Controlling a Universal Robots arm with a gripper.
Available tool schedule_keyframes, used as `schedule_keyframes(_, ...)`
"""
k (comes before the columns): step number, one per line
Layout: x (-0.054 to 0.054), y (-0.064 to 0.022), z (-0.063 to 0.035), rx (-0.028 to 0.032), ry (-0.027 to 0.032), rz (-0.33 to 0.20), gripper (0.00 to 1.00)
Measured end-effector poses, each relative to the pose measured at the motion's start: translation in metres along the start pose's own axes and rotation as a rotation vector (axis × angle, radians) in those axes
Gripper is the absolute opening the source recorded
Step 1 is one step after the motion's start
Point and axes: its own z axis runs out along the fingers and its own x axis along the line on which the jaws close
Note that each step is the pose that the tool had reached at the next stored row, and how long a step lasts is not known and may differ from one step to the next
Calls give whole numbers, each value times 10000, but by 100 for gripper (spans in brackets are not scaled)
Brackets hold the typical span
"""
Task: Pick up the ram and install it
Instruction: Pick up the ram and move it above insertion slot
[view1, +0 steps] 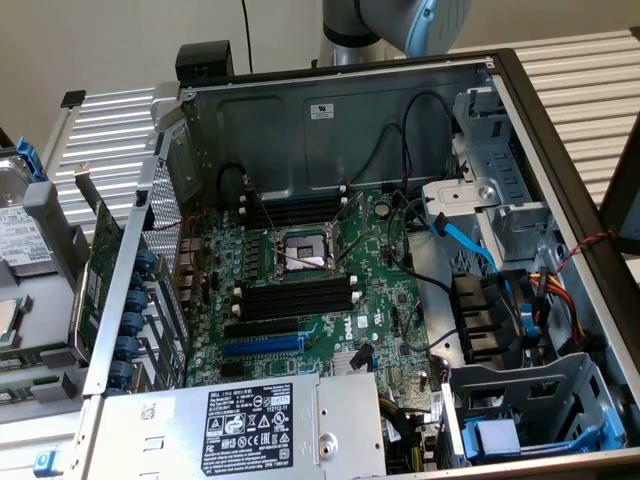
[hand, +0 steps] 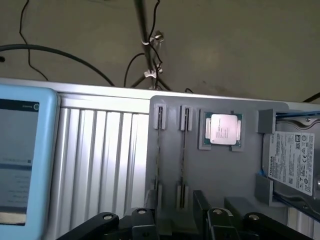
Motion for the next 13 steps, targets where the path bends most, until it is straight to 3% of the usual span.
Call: schedule_keyframes(13,42,-36,235,8,-51,406,42)
